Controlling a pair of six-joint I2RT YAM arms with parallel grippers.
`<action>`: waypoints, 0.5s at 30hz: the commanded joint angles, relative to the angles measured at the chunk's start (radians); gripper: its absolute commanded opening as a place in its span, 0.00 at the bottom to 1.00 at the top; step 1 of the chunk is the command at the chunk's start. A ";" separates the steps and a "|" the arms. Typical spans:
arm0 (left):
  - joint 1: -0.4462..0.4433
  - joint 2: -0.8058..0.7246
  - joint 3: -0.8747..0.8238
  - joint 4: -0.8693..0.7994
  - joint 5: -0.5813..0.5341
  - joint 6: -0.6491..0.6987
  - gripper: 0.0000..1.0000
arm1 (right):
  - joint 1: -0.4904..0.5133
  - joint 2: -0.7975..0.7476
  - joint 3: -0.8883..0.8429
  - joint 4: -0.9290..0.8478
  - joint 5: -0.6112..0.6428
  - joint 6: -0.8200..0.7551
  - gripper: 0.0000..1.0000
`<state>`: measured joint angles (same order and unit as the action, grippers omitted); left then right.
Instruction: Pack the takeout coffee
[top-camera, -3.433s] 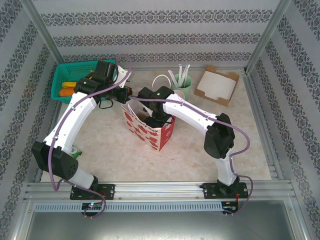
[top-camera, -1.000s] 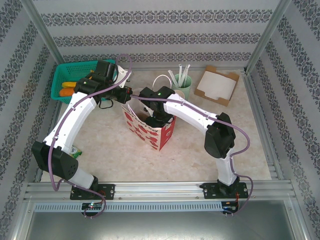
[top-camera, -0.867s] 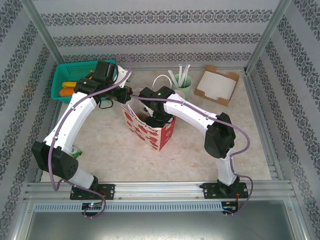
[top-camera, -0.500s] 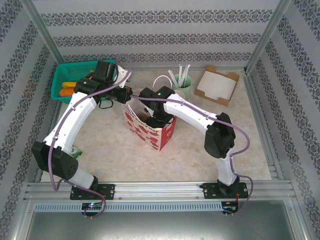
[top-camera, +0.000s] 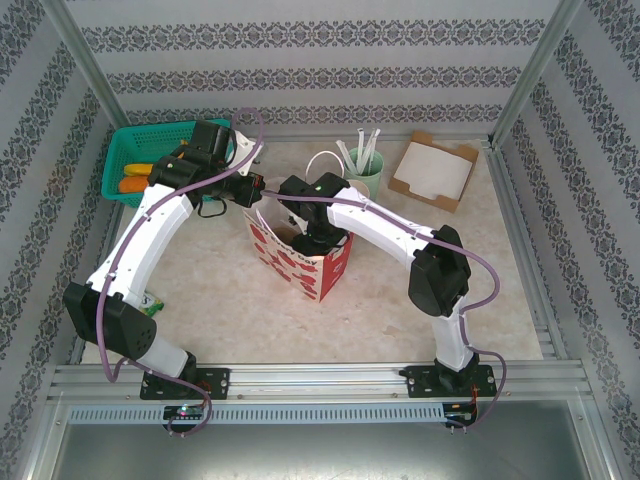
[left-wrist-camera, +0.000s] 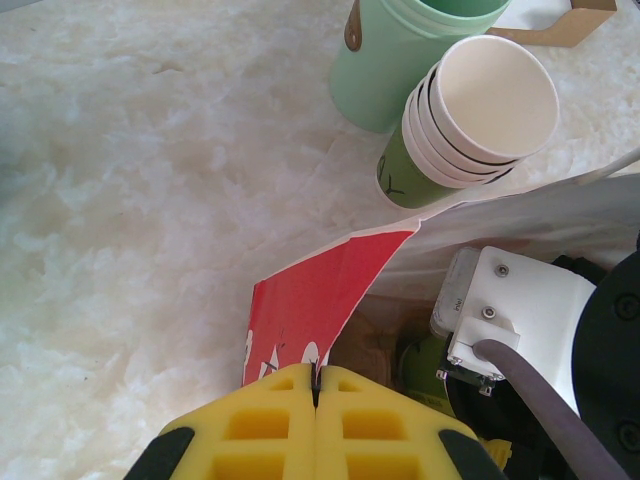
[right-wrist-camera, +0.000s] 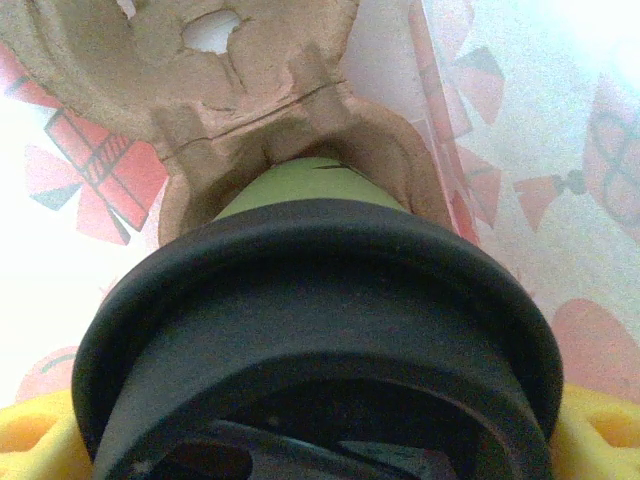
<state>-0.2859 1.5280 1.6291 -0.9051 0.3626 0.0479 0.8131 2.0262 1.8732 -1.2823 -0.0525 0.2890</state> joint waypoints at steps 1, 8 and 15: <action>0.007 0.005 0.013 0.014 0.010 0.009 0.00 | -0.017 0.026 -0.010 -0.051 0.022 0.015 0.41; 0.008 0.006 0.012 0.015 0.010 0.009 0.00 | -0.018 0.027 -0.011 -0.043 0.015 0.015 0.41; 0.007 0.004 0.013 0.015 0.007 0.009 0.00 | -0.022 0.040 -0.024 -0.030 0.005 0.011 0.41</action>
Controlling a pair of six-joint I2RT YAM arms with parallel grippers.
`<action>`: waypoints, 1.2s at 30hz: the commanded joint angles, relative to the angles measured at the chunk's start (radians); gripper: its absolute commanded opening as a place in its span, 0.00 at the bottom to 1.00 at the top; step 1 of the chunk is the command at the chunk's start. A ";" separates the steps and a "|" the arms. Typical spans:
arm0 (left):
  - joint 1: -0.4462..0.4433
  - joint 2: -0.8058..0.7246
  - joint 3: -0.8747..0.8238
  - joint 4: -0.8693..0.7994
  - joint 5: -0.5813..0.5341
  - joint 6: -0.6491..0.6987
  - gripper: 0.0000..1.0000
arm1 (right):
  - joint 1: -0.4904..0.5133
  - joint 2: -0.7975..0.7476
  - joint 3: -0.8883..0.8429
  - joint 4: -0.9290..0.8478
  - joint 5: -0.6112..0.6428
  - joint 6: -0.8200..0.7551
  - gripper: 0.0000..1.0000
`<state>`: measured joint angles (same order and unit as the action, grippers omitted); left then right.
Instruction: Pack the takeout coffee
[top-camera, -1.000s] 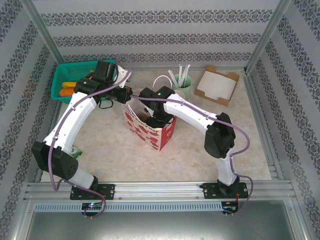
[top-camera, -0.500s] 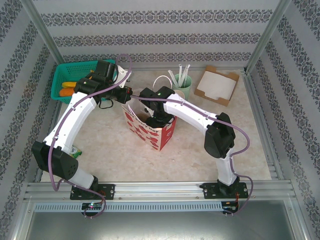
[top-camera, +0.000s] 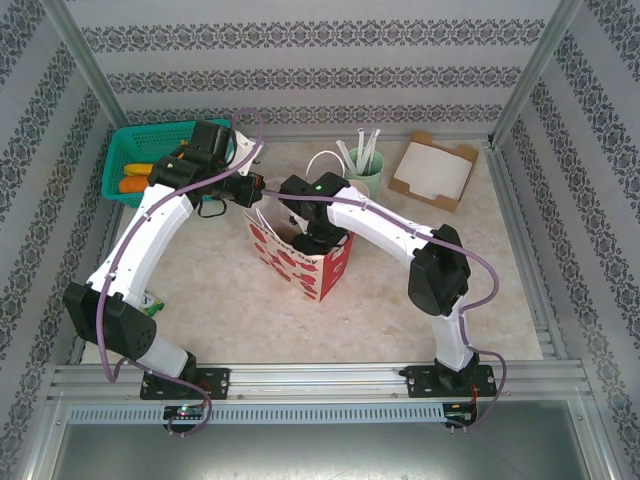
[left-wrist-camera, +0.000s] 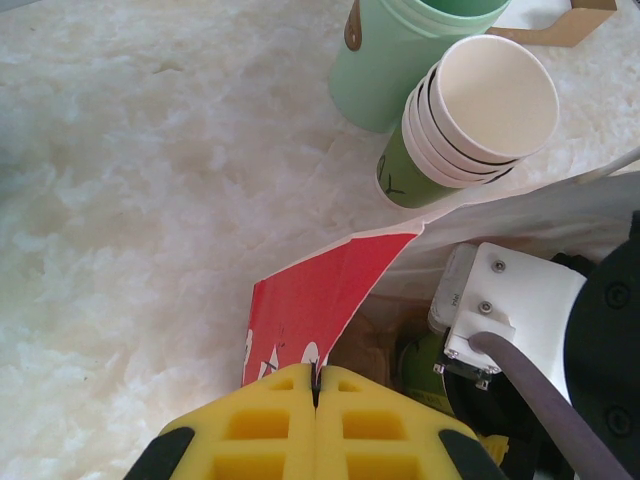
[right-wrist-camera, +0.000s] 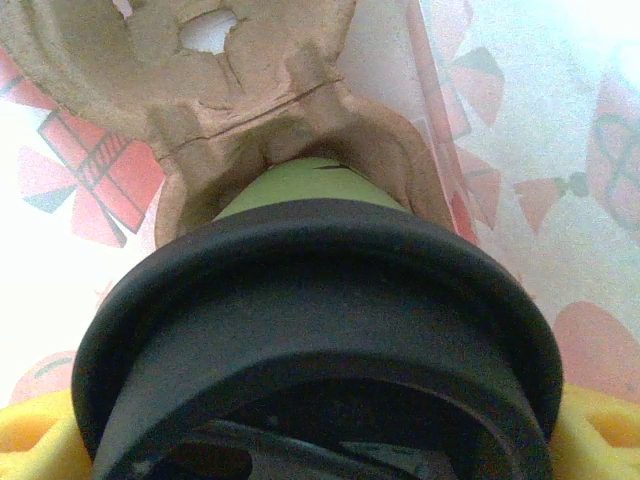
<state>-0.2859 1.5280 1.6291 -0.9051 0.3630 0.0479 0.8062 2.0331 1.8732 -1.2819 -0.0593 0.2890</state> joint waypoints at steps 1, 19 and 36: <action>0.008 0.003 0.012 0.015 0.007 0.009 0.00 | -0.015 0.034 -0.028 -0.027 0.011 0.012 0.41; 0.007 0.004 0.017 0.017 0.019 0.007 0.00 | -0.027 0.087 -0.089 0.032 0.022 0.010 0.41; 0.007 0.003 0.012 0.019 0.019 0.009 0.00 | -0.035 0.117 -0.132 0.061 0.009 0.019 0.41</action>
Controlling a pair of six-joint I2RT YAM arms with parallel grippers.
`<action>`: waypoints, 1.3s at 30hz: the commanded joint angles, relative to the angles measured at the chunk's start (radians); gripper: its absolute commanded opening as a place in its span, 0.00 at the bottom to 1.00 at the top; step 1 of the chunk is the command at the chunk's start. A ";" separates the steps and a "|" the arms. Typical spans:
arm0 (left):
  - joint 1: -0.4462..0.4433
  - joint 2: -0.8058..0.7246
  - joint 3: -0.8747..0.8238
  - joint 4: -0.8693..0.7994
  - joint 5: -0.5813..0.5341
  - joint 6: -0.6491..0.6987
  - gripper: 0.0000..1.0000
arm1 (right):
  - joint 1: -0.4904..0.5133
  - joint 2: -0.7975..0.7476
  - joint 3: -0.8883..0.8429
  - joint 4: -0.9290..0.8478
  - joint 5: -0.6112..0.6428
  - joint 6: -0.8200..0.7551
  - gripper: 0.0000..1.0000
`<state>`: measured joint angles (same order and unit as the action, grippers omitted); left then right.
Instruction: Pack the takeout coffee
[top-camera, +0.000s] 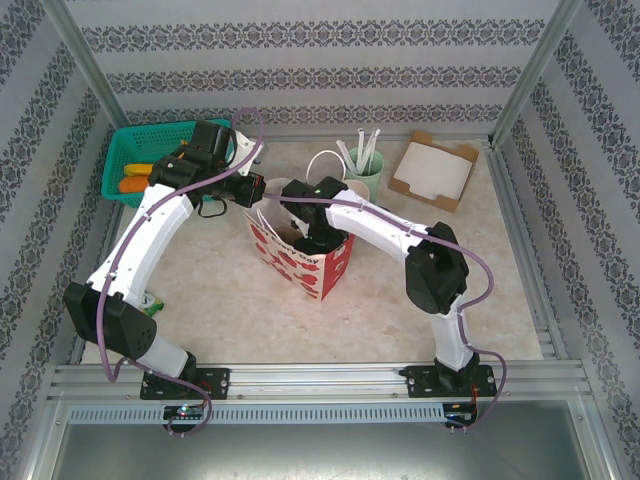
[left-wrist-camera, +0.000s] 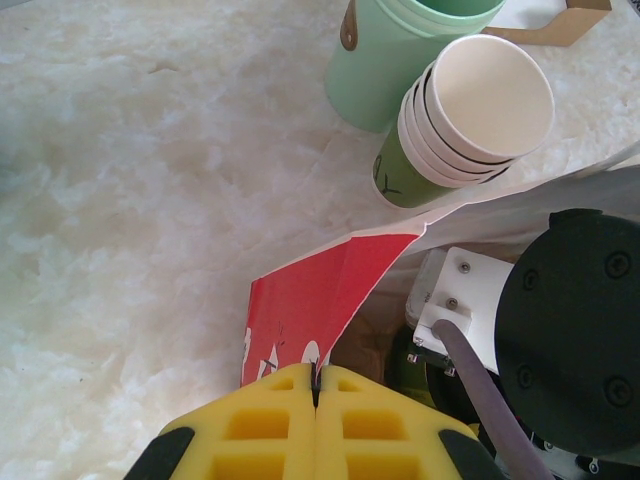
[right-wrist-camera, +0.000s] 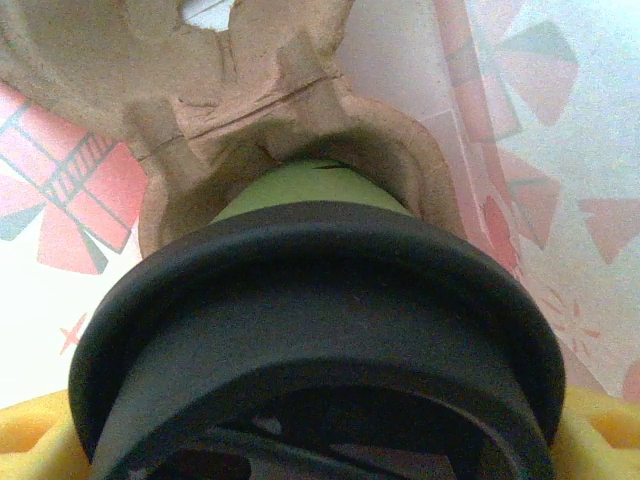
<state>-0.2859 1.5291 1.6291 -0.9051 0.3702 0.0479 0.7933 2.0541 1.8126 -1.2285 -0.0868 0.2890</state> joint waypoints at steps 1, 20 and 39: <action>0.008 0.001 0.011 0.019 0.010 0.009 0.00 | -0.022 0.097 -0.073 0.009 0.035 0.021 0.41; 0.008 0.005 0.013 0.017 0.019 0.009 0.00 | -0.041 0.125 -0.059 0.003 -0.018 0.002 0.41; 0.008 0.012 0.013 0.020 0.027 0.007 0.00 | -0.072 0.164 -0.031 0.021 -0.035 -0.007 0.42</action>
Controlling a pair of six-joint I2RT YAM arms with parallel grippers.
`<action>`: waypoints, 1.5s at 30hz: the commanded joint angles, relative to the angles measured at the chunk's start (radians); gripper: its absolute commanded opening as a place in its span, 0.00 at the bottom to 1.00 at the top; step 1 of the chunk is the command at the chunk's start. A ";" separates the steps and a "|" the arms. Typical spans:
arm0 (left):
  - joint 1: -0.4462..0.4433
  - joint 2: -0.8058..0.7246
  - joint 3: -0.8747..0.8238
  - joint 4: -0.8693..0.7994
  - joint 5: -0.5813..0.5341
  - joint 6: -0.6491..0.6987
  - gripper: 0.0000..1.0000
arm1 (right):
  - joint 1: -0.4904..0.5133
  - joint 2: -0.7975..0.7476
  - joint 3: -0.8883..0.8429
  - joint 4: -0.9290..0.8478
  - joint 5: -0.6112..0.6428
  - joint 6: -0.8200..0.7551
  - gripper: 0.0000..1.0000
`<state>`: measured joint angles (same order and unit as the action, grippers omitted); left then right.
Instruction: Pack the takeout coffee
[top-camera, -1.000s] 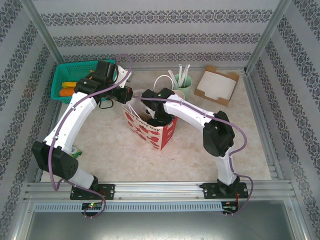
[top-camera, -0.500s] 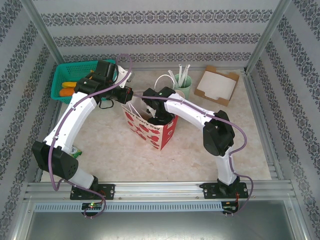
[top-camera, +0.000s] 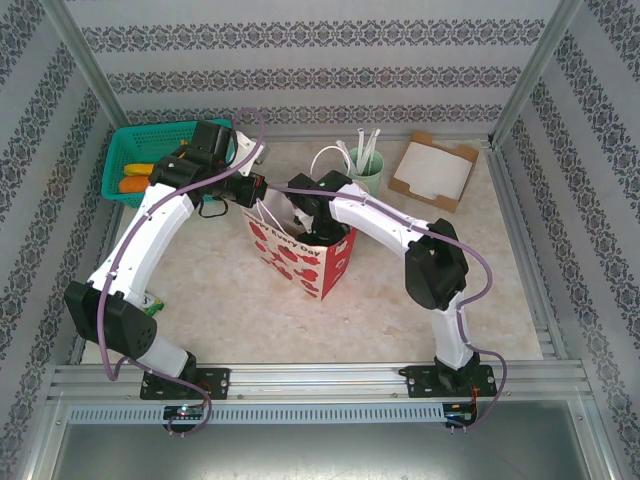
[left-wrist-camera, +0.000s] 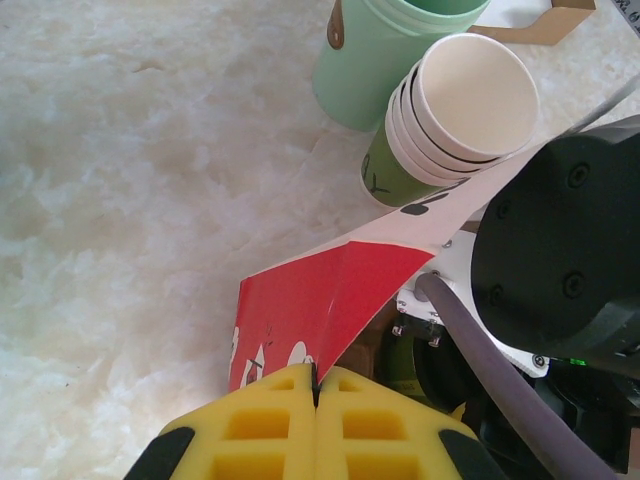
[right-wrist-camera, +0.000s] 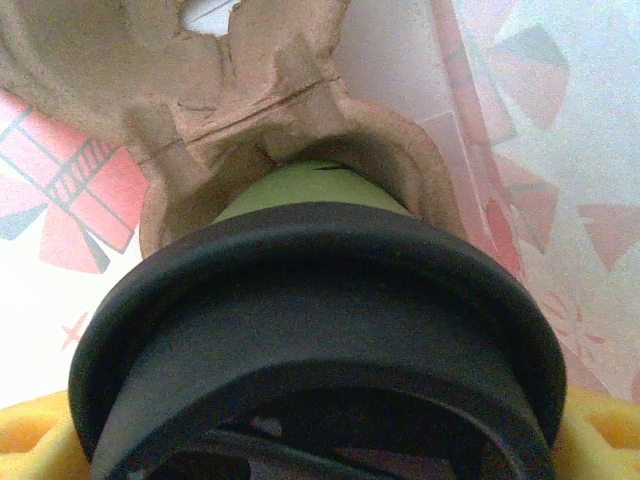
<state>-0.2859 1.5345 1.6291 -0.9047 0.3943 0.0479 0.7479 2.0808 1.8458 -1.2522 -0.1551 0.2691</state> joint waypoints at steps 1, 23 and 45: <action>0.008 0.008 0.014 0.018 0.003 0.007 0.00 | -0.028 0.139 -0.059 0.043 0.034 0.016 0.42; 0.007 0.017 0.029 0.013 0.007 0.009 0.00 | -0.029 0.125 0.006 0.022 0.003 0.028 0.53; 0.007 0.016 0.030 0.013 -0.010 0.013 0.00 | -0.024 0.039 0.011 -0.018 0.005 0.038 0.75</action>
<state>-0.2859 1.5440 1.6299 -0.8944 0.3992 0.0483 0.7353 2.0987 1.8893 -1.2827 -0.1738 0.2825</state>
